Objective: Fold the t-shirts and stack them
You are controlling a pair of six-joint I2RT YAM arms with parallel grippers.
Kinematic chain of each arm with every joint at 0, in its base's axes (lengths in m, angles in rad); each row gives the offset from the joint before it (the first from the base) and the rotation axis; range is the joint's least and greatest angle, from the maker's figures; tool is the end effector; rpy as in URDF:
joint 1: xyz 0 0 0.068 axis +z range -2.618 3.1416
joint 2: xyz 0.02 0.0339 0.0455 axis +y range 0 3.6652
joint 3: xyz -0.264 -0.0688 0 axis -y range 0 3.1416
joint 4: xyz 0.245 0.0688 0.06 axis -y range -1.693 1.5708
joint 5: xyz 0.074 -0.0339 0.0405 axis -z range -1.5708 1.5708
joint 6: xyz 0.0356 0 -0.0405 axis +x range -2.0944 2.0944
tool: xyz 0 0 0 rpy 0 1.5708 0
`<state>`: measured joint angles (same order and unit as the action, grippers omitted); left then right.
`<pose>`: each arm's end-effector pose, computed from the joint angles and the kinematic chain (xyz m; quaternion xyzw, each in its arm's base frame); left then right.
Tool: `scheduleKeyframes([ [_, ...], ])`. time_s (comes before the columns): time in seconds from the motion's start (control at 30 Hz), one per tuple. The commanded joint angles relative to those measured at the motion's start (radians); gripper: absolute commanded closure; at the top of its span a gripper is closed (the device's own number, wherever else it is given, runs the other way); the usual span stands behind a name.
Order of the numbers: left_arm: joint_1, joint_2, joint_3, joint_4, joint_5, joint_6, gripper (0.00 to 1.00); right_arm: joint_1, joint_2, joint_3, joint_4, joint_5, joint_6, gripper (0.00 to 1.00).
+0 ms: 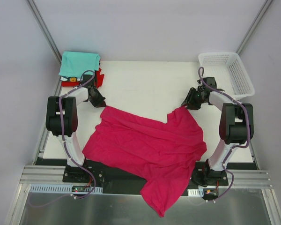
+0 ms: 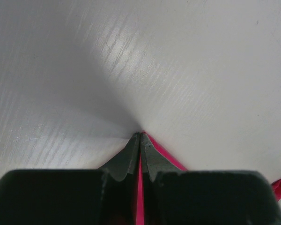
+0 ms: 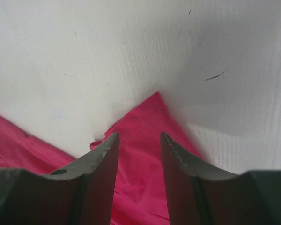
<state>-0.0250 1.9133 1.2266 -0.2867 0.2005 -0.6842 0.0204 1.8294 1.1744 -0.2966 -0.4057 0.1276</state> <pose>0.3971 -0.0170 0.1632 -0.2799 0.9093 -0.1914 0.2414 0.3799 0.0218 0.1802 -0.0113 0.9349 0.2134 0.2834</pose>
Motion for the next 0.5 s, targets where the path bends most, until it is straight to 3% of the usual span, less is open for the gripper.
scheduleKeyframes([
  [0.0,0.002,-0.019,0.024,-0.011,-0.003,0.003,1.0,-0.014,0.007,0.06,-0.036,0.079,-0.048,0.56],
  [0.27,0.002,-0.019,0.017,-0.009,-0.006,0.006,1.0,-0.037,0.136,0.206,-0.122,0.094,-0.071,0.55],
  [0.47,0.002,-0.026,0.025,-0.009,-0.003,0.005,1.0,-0.037,0.171,0.208,-0.131,0.082,-0.068,0.6],
])
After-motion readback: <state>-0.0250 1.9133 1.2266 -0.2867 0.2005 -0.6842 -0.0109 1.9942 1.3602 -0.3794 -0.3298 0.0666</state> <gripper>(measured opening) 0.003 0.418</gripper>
